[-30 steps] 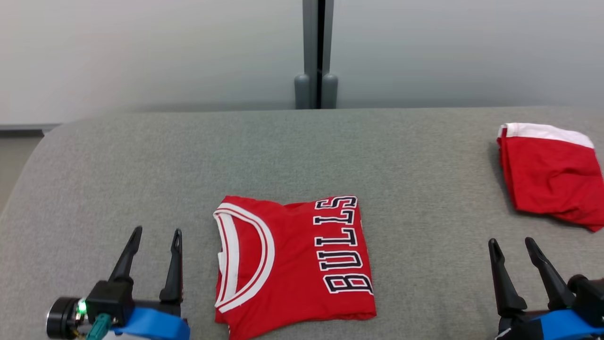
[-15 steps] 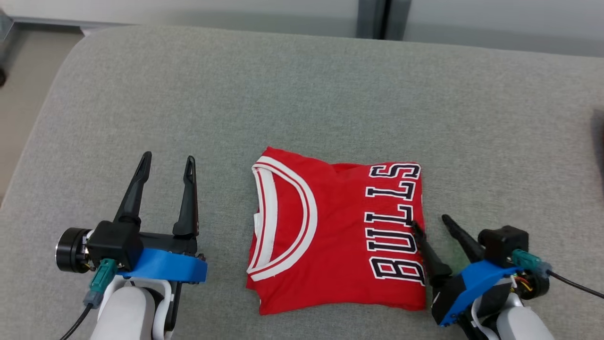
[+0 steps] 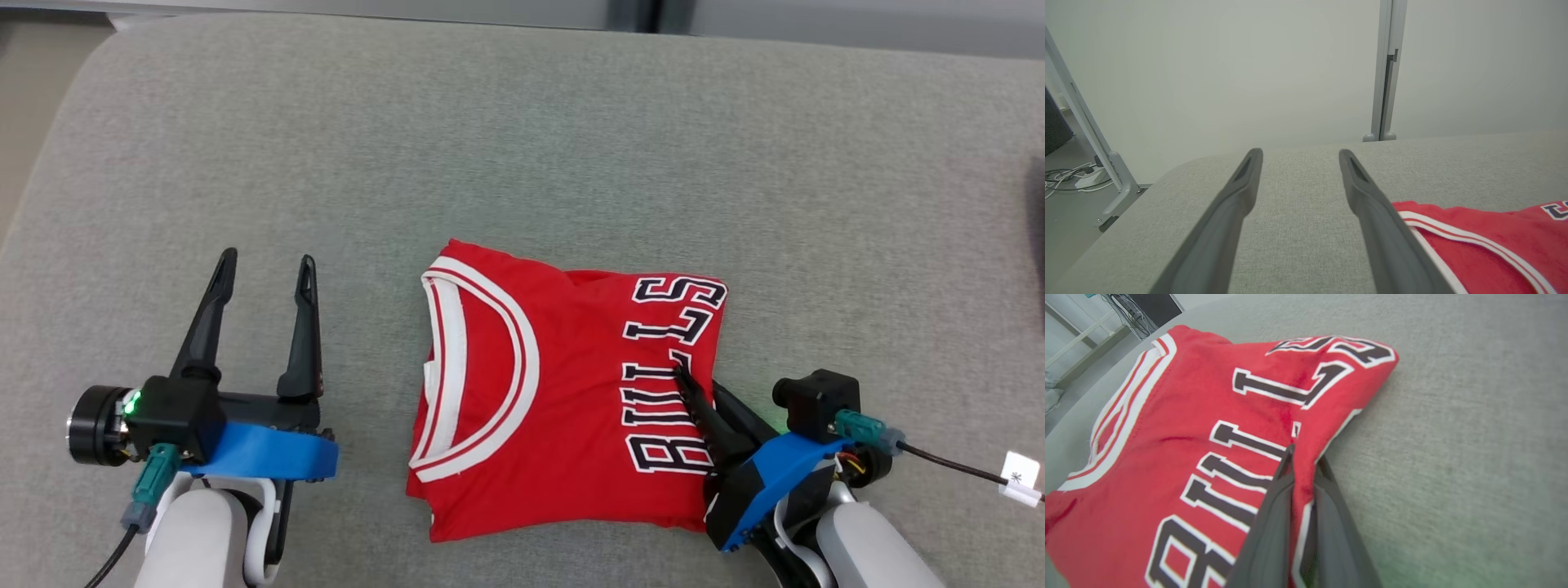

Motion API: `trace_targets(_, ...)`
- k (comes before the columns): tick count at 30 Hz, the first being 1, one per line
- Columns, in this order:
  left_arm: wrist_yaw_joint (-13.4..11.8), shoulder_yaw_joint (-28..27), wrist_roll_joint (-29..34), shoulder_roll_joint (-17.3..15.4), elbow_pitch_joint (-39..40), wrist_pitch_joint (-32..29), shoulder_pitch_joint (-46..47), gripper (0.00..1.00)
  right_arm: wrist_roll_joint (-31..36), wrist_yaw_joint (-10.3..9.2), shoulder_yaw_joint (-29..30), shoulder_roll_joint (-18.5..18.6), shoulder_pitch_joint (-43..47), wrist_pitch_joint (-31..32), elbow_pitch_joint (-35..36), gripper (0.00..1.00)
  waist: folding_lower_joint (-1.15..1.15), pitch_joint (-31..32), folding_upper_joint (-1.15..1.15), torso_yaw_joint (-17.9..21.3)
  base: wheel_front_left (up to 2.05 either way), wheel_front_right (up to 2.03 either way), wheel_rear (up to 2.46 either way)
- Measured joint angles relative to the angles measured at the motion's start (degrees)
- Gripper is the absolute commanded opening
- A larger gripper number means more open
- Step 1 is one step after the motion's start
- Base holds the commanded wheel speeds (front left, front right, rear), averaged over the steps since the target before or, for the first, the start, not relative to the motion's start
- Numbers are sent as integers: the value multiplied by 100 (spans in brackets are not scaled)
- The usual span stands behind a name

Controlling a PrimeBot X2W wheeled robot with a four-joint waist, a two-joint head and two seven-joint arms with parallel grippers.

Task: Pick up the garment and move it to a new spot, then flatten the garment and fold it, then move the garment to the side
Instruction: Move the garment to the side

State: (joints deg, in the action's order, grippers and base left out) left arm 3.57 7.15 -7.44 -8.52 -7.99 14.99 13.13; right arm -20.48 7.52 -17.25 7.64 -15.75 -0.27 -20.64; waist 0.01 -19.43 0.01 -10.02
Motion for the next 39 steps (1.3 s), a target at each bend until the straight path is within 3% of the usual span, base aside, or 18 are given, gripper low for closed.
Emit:
trace_targets(6, 30, -101, 99, -118, 124, 1, -141, 100, -96, 2, 45, 174, 90, -310, 149, 0, 1, -42, 1, 637, 0, 0, 0)
trace_targets(15, 97, -94, 112, -232, 240, 1, -182, 100, -216, -2, 712, 436, 136, -486, 167, 0, 0, -18, 0, 1658, 0, 0, 0)
trace_targets(19, 112, -49, 147, -276, 292, 1, -69, 100, -247, -3, 833, 469, -183, -485, 68, 0, -1, -72, 0, 1932, 0, 0, 0)
trace_targets(26, 186, 101, 180, -361, 344, 1, 260, 100, -307, -3, 958, 645, -1541, -538, -497, 0, 0, -445, 0, 1950, 0, 0, 0)
trace_targets(32, 212, 204, 200, -411, 391, 0, 557, 100, -220, -3, 1121, 1228, -2791, -576, -1174, 0, 2, -822, 1, 1823, 0, 0, 0)
trace_targets(39, 249, 337, 260, -438, 492, 1, 784, 100, 82, -3, 1946, 1917, -3054, -721, -1259, 0, 1, -1063, 1, 1680, 0, 0, 0)
